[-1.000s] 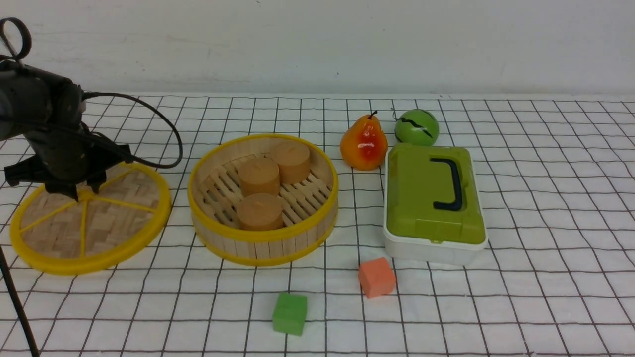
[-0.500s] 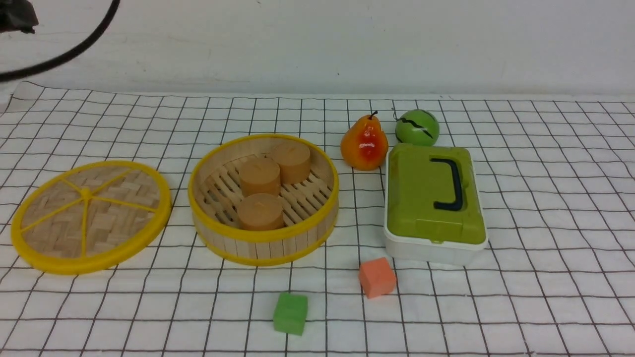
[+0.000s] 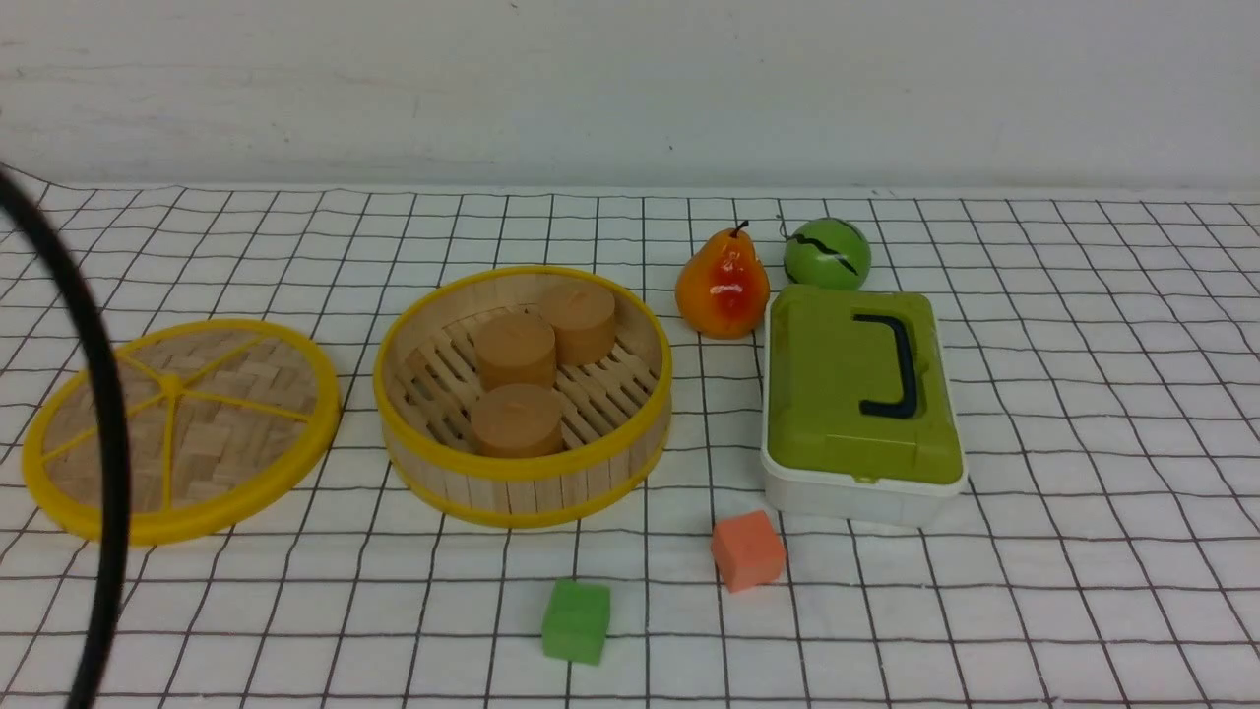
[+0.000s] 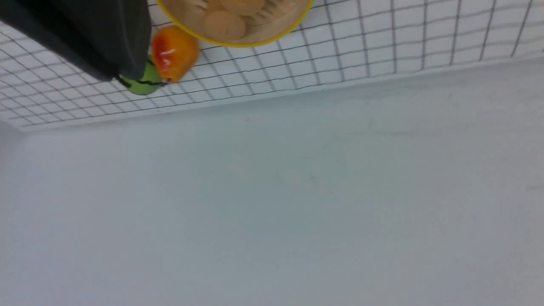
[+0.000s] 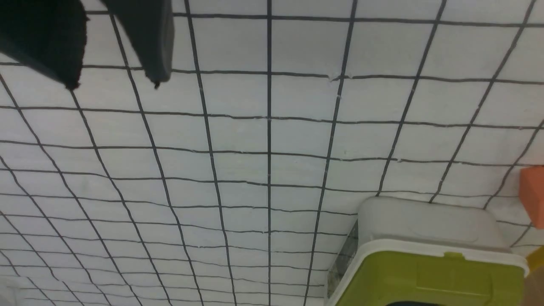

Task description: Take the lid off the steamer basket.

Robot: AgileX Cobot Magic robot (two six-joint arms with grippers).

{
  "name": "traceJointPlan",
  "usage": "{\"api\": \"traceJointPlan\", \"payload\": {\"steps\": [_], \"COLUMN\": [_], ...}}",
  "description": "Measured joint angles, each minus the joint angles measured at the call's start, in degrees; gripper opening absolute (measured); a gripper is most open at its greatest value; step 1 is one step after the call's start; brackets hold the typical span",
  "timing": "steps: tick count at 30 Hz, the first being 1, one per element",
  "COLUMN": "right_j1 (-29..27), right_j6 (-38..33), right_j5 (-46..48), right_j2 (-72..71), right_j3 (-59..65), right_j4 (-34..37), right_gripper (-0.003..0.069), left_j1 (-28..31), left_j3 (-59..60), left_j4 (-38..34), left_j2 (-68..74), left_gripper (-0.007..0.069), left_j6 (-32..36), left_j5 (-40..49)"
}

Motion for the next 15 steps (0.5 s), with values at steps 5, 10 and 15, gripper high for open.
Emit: {"api": "traceJointPlan", "payload": {"steps": [5, 10, 15], "right_j1": [0.0, 0.0, 0.0], "right_j6": [0.0, 0.0, 0.0], "right_j5": [0.0, 0.0, 0.0], "right_j2": [0.0, 0.0, 0.0], "right_j3": [0.0, 0.0, 0.0], "right_j4": [0.0, 0.0, 0.0], "right_gripper": [0.0239, 0.0239, 0.0239], "left_j1": [0.0, 0.0, -1.46], "left_j3": [4.42, 9.39, 10.39], "left_j4": [-8.94, -12.67, -11.48], "left_j2": [-5.34, -5.97, -5.97], "left_gripper": [-0.0013, -0.0013, -0.0013], "left_j6": [7.17, 10.04, 12.92], "left_j5": [2.39, 4.19, -3.81]}}
